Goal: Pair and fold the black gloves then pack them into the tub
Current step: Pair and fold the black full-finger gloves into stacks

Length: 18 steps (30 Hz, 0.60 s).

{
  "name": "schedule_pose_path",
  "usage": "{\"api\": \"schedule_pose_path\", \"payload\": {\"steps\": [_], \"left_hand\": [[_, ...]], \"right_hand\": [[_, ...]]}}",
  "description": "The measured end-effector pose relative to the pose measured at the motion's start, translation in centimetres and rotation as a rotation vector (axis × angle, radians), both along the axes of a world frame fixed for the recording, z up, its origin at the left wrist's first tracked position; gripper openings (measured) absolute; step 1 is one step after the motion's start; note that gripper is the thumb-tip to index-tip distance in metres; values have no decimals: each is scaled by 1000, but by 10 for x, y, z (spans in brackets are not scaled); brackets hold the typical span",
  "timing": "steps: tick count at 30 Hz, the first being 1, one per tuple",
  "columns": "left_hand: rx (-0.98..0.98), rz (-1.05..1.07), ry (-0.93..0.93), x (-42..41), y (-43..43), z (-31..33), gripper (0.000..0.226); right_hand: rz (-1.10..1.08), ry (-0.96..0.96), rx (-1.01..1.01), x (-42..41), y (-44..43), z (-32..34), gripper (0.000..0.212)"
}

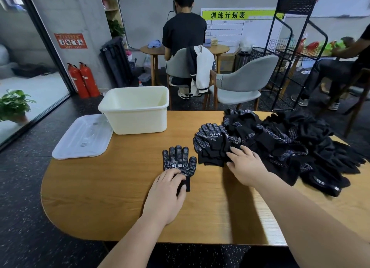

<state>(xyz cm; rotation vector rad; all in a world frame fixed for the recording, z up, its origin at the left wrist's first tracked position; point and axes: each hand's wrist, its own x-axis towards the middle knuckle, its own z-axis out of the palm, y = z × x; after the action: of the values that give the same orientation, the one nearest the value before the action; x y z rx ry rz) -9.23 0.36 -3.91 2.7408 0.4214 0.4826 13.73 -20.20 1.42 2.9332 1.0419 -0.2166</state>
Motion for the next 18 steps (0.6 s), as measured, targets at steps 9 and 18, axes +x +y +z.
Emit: {"api": "schedule_pose_path", "payload": {"steps": [9,18], "left_hand": [[1,-5,6,4,2,-2,35],[-10,3,-14,2,-1,1,35]], "right_hand": [[28,-130,309,16,-6,34,37],[-52,157,779,4,-9,117,19]]}}
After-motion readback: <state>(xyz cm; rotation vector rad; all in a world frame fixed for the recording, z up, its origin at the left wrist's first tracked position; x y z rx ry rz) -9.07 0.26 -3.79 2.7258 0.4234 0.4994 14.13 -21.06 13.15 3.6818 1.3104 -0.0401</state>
